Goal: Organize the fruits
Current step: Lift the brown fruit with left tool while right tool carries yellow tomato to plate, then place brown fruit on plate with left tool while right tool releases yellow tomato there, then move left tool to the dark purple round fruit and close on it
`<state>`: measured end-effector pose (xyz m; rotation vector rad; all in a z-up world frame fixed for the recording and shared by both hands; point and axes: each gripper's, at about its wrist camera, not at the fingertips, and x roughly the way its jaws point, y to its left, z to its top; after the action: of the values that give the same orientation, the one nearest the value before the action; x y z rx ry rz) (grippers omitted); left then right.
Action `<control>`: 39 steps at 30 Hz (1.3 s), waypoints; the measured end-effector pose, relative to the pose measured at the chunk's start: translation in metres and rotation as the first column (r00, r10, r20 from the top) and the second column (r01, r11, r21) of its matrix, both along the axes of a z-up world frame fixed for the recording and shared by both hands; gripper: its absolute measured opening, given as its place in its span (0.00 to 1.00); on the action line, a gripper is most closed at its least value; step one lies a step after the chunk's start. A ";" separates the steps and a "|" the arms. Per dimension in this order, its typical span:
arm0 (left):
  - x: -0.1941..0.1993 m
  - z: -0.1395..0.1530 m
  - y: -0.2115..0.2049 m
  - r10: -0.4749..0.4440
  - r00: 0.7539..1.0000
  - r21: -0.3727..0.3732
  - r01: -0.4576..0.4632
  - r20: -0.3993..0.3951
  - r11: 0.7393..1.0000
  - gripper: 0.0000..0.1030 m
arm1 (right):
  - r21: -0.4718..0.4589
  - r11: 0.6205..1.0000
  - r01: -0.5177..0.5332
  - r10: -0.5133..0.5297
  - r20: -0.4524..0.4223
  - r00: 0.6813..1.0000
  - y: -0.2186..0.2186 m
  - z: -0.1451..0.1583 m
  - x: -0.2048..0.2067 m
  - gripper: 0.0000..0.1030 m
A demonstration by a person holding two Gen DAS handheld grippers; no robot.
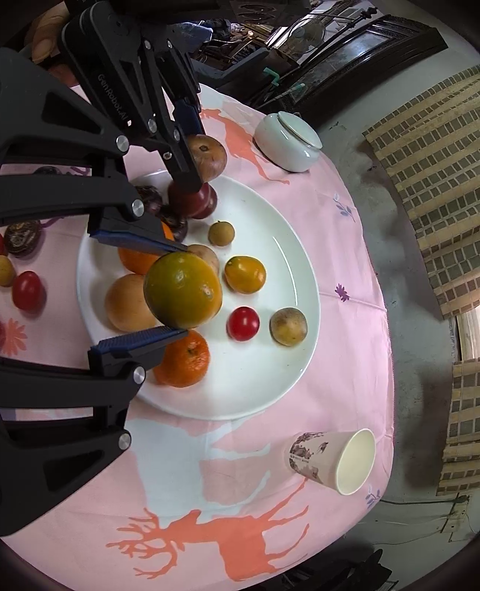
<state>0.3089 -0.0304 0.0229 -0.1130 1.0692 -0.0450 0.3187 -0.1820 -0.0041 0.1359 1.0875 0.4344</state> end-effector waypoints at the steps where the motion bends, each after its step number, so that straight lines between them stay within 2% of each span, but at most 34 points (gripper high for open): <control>1: 0.002 -0.001 -0.001 -0.004 1.000 -0.004 0.004 -0.004 1.000 0.39 | 0.009 1.000 0.006 -0.006 -0.008 1.000 0.000 -0.002 0.002 0.39; 2: 0.004 -0.003 -0.002 -0.006 1.000 -0.003 0.006 -0.013 1.000 0.40 | 0.012 1.000 0.015 -0.015 -0.011 1.000 -0.001 -0.003 0.004 0.39; 3: 0.004 -0.003 -0.002 0.000 1.000 0.001 0.000 -0.011 1.000 0.47 | 0.011 1.000 0.024 -0.024 -0.014 1.000 -0.001 -0.004 0.005 0.39; 5: 0.001 0.000 -0.002 0.006 1.000 0.008 -0.007 0.022 1.000 0.53 | 0.007 1.000 0.031 -0.031 -0.020 0.999 -0.002 -0.005 0.004 0.39; 6: -0.001 0.003 -0.001 0.010 0.999 0.012 -0.010 0.037 1.000 0.62 | 0.006 0.999 0.032 -0.032 -0.021 0.999 -0.003 -0.005 0.003 0.40; 7: -0.003 0.006 0.000 0.018 0.999 0.021 -0.020 0.050 1.000 0.67 | 0.007 0.999 0.034 -0.034 -0.023 0.999 -0.005 -0.005 0.001 0.40; 13: -0.021 0.019 0.011 0.049 0.996 0.021 -0.050 0.077 0.999 0.68 | 0.040 0.997 0.059 -0.058 -0.018 0.998 -0.013 -0.001 -0.004 0.40; 17: -0.046 0.018 0.020 0.069 0.996 0.017 -0.070 0.058 0.997 0.70 | 0.130 0.987 0.092 -0.087 -0.046 0.995 -0.019 -0.002 0.001 0.40; 19: -0.061 0.016 0.024 0.074 0.996 0.021 -0.075 0.042 0.997 0.70 | 0.138 0.985 0.100 -0.094 -0.049 0.994 -0.021 0.002 -0.002 0.43; 20: -0.068 0.015 0.025 0.074 0.997 0.031 -0.075 0.039 0.997 0.70 | 0.132 0.987 0.095 -0.090 -0.047 0.995 -0.021 0.004 -0.006 0.43; 23: -0.091 0.010 0.029 0.072 0.997 0.062 -0.073 0.026 0.995 0.70 | 0.110 0.990 0.089 -0.085 -0.043 0.995 -0.028 0.009 -0.022 0.55; 27: -0.116 0.000 0.038 0.095 0.995 0.057 -0.094 -0.016 0.994 0.70 | 0.057 0.996 0.067 -0.065 -0.034 0.997 -0.041 0.010 -0.051 0.58; 30: -0.134 -0.008 0.042 0.119 0.992 0.046 -0.117 -0.044 0.992 0.72 | 0.025 0.997 0.071 -0.070 -0.042 0.997 -0.053 0.007 -0.076 0.64; 39: -0.177 -0.024 0.036 0.118 0.987 0.067 -0.111 -0.108 0.992 0.75 | -0.029 0.998 0.058 -0.061 -0.107 0.992 -0.069 -0.012 -0.138 0.64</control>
<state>0.1316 0.0058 -0.0012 -0.1231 1.1734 0.0990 0.1805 -0.2511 -0.0159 0.1698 1.1918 0.3626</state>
